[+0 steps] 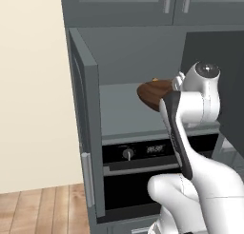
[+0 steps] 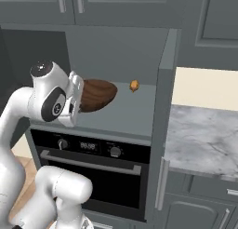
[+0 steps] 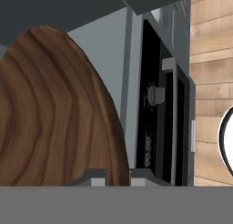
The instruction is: Pick the mug and place it in the sink. Pick the bowl and place it in the open cabinet and then close the cabinet.
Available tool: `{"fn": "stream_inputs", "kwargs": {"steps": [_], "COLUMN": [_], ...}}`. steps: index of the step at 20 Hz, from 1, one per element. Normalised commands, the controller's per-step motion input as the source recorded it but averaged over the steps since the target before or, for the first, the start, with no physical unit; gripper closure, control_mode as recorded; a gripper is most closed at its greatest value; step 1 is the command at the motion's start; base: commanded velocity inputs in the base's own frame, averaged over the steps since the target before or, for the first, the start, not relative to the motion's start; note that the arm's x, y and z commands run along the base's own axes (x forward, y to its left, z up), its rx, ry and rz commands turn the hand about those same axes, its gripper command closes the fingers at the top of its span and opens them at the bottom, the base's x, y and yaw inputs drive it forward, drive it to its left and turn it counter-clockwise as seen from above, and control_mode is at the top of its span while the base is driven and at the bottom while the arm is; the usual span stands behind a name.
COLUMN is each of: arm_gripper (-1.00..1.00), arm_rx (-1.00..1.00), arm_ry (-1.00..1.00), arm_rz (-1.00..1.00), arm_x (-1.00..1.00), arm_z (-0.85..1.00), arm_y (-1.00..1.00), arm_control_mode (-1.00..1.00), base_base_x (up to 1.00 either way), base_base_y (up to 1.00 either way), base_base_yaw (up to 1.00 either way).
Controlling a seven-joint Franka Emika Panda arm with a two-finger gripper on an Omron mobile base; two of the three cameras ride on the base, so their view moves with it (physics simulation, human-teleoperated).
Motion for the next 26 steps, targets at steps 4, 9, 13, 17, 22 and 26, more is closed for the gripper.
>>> {"fn": "stream_inputs", "kwargs": {"steps": [4,9,13,17,22,26], "arm_gripper": [1.0,1.0,1.0,1.0,1.0,1.0], "arm_rx": [0.0,0.0,0.0,0.0,0.0,0.0], "arm_ry": [0.1,0.02,0.0,0.0,0.0,0.0], "arm_rz": [0.0,0.01,0.02,0.02,0.01,0.0], "arm_x": [0.35,0.32,0.28,0.25,0.25,0.3], "arm_z": [-0.18,-0.24,-0.26,-0.27,-0.27,-0.26], "arm_y": [0.0,0.0,0.0,0.0,0.0,0.0], "arm_control_mode": [-1.0,-1.0,-1.0,-1.0,-1.0,-1.0], "base_base_x": [0.0,0.0,0.0,0.0,0.0,0.0], "base_base_y": [0.0,0.0,0.0,0.0,0.0,0.0], "base_base_yaw": [0.0,0.0,0.0,0.0,0.0,0.0]}}
